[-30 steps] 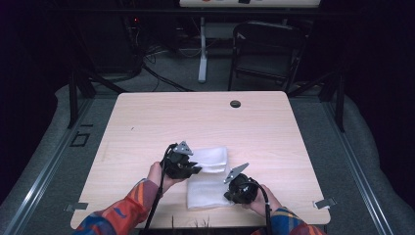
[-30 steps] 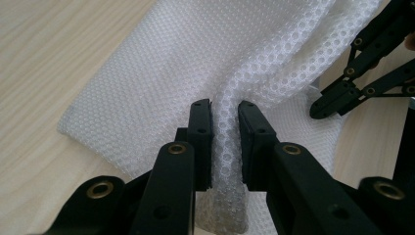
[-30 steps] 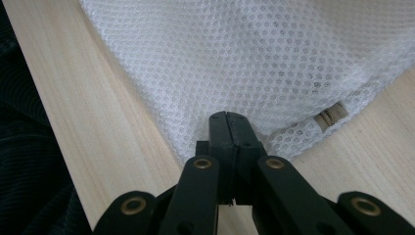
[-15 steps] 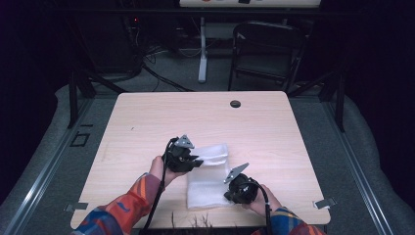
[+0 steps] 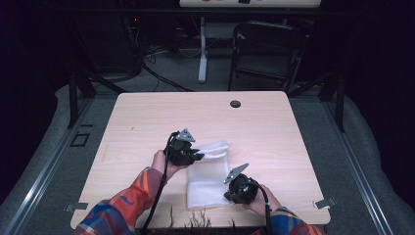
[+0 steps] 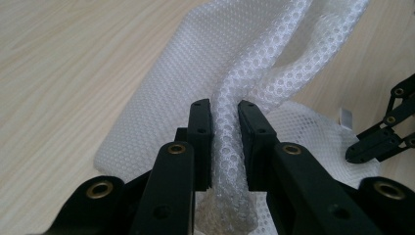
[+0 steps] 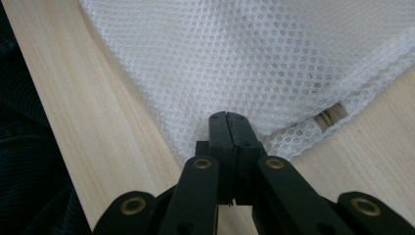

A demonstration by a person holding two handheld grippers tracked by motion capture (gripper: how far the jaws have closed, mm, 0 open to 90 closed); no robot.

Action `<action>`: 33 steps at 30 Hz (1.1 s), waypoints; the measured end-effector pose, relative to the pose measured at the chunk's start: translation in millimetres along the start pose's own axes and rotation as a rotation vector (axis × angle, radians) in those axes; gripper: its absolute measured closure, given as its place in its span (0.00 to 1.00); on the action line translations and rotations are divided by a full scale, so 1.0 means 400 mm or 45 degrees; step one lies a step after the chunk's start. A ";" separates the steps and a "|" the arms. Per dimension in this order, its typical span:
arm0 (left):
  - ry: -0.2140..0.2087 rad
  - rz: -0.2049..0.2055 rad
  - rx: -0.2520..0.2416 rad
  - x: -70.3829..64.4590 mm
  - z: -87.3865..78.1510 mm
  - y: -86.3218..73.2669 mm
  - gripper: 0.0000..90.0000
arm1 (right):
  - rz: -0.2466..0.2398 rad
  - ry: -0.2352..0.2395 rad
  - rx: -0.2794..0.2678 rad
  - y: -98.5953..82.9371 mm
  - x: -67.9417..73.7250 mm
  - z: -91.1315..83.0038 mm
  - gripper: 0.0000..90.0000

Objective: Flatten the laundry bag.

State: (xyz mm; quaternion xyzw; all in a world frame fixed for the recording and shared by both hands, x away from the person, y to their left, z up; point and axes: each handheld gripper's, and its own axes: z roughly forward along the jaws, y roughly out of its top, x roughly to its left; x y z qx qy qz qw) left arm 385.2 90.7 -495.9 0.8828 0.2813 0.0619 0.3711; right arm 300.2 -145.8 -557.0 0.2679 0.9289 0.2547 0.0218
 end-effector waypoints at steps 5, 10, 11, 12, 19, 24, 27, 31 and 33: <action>0.011 -0.009 -0.020 0.016 0.002 0.010 0.86 | 0.001 0.001 0.001 0.000 0.000 0.000 1.00; 0.018 -0.002 -0.020 0.029 0.012 0.019 0.86 | 0.008 -0.004 -0.003 0.000 0.000 0.000 1.00; 0.018 0.000 -0.014 0.031 0.014 0.022 0.86 | 0.008 -0.004 -0.003 0.000 0.000 0.000 1.00; 0.023 -0.003 -0.013 0.033 0.016 0.025 0.86 | 0.005 0.002 0.002 0.000 -0.001 0.000 1.00; 0.035 -0.018 -0.012 0.055 0.035 0.037 0.86 | 0.012 -0.001 -0.003 -0.001 0.000 0.000 1.00; 0.049 -0.032 -0.003 0.075 0.052 0.041 0.86 | -0.002 -0.006 -0.001 0.000 0.001 0.000 1.00; 0.052 -0.046 -0.004 0.086 0.062 0.042 0.86 | 0.002 -0.007 -0.013 -0.001 0.000 0.002 1.00; 0.059 -0.052 -0.004 0.096 0.067 0.048 0.86 | -0.005 -0.006 -0.005 0.000 -0.001 0.000 1.00; 0.062 -0.051 -0.009 0.099 0.067 0.052 0.86 | -0.004 -0.007 -0.006 -0.001 -0.001 0.001 1.00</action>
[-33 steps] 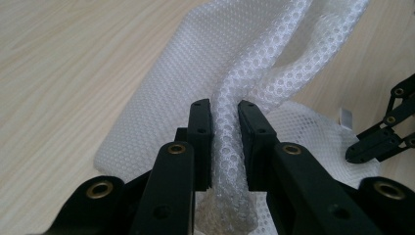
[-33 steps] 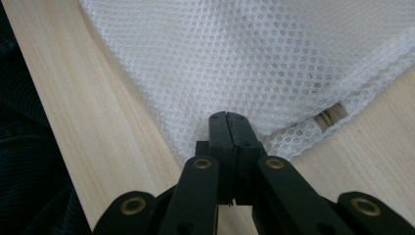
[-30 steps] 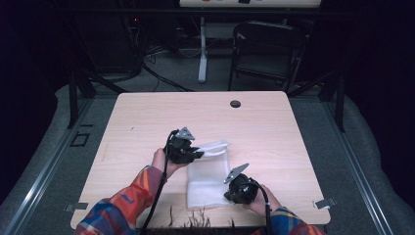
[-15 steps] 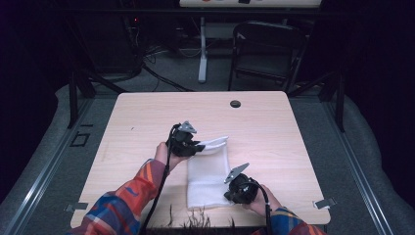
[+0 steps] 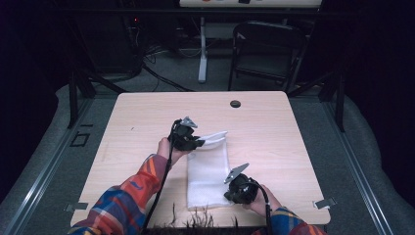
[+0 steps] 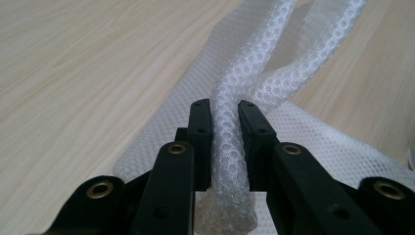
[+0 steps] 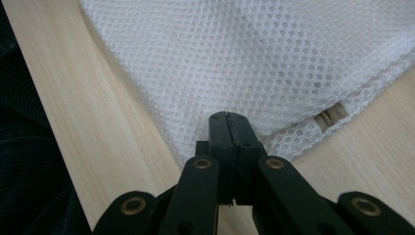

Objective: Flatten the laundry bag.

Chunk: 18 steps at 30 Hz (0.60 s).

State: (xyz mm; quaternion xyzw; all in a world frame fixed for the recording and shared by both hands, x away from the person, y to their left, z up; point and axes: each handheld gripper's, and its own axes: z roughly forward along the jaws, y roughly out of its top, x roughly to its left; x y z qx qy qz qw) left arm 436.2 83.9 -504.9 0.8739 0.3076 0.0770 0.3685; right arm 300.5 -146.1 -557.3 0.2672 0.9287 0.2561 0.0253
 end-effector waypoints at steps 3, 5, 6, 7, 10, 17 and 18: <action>-0.002 0.025 0.021 0.007 0.001 0.011 0.86 | -0.002 0.002 0.001 0.000 0.000 0.000 1.00; 0.004 0.018 0.020 0.013 0.001 0.018 0.86 | -0.002 0.001 0.000 0.000 0.000 0.000 1.00; -0.001 0.019 0.026 0.019 0.003 0.023 0.86 | 0.005 0.001 -0.007 -0.001 0.001 0.001 1.00; 0.002 0.011 0.024 0.021 0.005 0.025 0.86 | 0.001 0.007 -0.003 0.000 -0.001 0.001 1.00; 0.009 0.018 0.038 0.030 0.015 0.032 0.86 | 0.000 0.007 -0.001 0.000 -0.001 0.001 1.00; 0.050 -0.011 0.064 0.057 0.047 0.046 0.85 | 0.013 0.014 -0.010 -0.001 -0.001 0.002 1.00; 0.056 -0.014 0.067 0.061 0.050 0.049 0.85 | 0.012 0.016 -0.020 -0.001 -0.001 0.003 1.00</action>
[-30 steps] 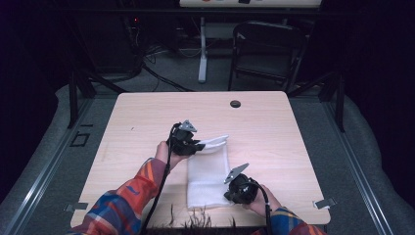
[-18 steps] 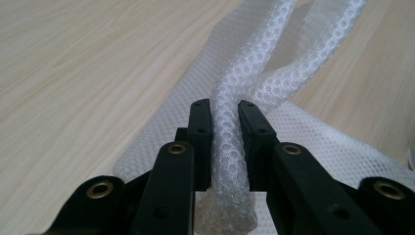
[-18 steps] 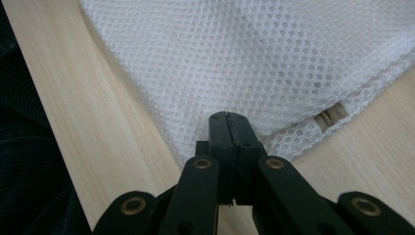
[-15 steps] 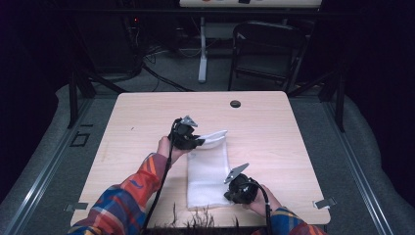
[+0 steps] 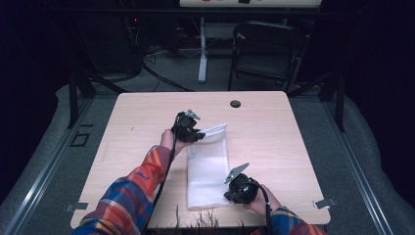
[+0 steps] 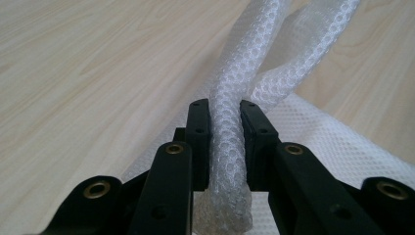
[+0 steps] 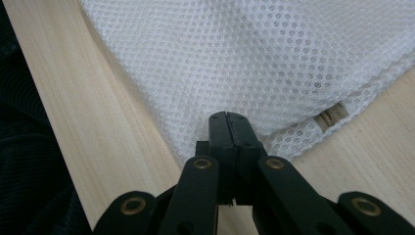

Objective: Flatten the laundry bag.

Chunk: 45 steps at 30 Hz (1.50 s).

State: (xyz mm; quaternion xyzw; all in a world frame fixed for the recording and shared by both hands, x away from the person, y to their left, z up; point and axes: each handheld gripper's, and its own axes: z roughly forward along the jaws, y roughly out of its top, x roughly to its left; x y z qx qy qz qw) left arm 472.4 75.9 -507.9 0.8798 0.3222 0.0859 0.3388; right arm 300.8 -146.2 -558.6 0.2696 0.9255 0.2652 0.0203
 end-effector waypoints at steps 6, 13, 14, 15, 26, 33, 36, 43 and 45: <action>0.043 -0.009 0.011 0.019 0.012 0.027 0.85 | 0.000 -0.001 0.006 0.000 0.000 -0.001 1.00; 0.034 -0.051 -0.004 0.048 0.011 0.058 0.76 | 0.001 0.003 0.008 0.000 0.000 -0.002 1.00; 0.026 -0.071 -0.017 0.055 0.008 0.062 0.75 | -0.004 -0.003 0.011 0.001 -0.001 -0.002 1.00; 0.035 -0.074 -0.020 0.059 0.006 0.064 0.72 | -0.003 -0.001 0.015 0.001 0.000 -0.003 1.00; 0.153 -0.098 -0.026 0.078 -0.018 0.078 0.35 | -0.013 -0.017 0.023 0.003 0.001 -0.004 0.98; 0.206 -0.065 -0.033 0.058 -0.043 0.087 0.21 | 0.024 -0.020 0.001 0.002 -0.001 -0.002 0.91; 0.213 -0.060 -0.029 0.057 -0.053 0.087 0.20 | -0.009 -0.040 0.043 0.007 -0.003 -0.007 0.88; 0.145 -0.048 -0.021 0.028 -0.071 0.077 0.18 | 0.037 -0.068 0.039 0.013 -0.010 -0.028 0.63; 0.123 -0.039 -0.016 0.016 -0.075 0.074 0.17 | 0.065 -0.062 0.033 0.015 -0.015 -0.033 0.53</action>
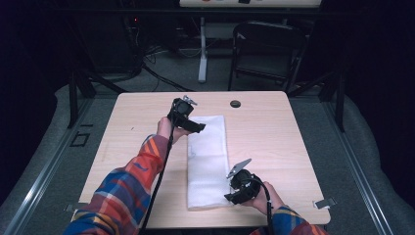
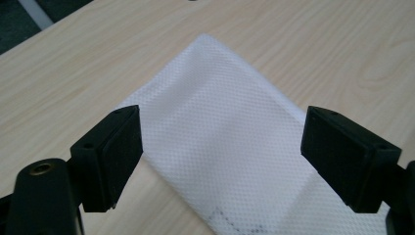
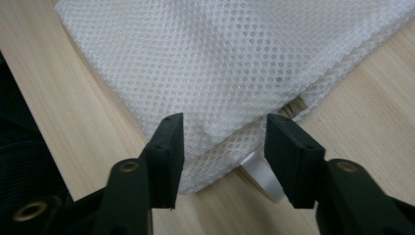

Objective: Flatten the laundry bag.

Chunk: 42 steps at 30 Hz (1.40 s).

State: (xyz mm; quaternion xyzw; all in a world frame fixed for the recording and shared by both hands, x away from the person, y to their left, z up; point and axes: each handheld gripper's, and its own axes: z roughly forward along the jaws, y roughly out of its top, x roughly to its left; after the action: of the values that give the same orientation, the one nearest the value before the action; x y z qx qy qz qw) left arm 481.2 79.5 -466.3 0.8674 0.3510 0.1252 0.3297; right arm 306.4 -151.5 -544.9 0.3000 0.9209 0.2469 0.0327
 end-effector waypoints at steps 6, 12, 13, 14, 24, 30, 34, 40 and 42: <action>-0.053 0.065 0.028 -0.048 -0.020 -0.024 0.17 | 0.047 -0.015 -0.007 -0.001 -0.009 -0.019 0.27; -0.120 0.086 0.017 -0.096 -0.043 -0.068 0.16 | 0.077 -0.038 -0.027 -0.003 -0.019 -0.033 0.16; -0.132 0.083 0.016 -0.102 -0.045 -0.076 0.16 | 0.081 -0.036 -0.032 -0.004 -0.020 -0.033 0.16; -0.141 0.076 0.009 -0.108 -0.046 -0.085 0.16 | 0.080 -0.036 -0.034 -0.004 -0.020 -0.034 0.15; -0.172 0.091 0.038 -0.140 -0.050 -0.139 0.13 | 0.090 -0.038 -0.042 -0.005 -0.022 -0.036 0.12; -0.181 0.106 0.042 -0.165 -0.055 -0.155 0.12 | 0.077 -0.044 -0.034 -0.008 -0.023 -0.038 0.12; -0.184 0.130 0.054 -0.191 -0.058 -0.173 0.11 | 0.095 -0.050 -0.037 -0.014 -0.023 -0.040 0.12; -0.184 0.110 0.064 -0.210 -0.069 -0.201 0.08 | 0.091 -0.045 -0.031 -0.015 -0.026 -0.041 0.13; -0.195 0.111 0.066 -0.221 -0.073 -0.212 0.07 | 0.095 -0.044 -0.026 -0.016 -0.028 -0.041 0.13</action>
State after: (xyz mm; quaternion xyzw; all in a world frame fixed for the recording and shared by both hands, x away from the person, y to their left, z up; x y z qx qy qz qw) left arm 359.8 77.9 -499.0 0.8971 0.2898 0.0638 0.3273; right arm 308.8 -169.8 -534.6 0.3380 0.9057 0.2521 0.0426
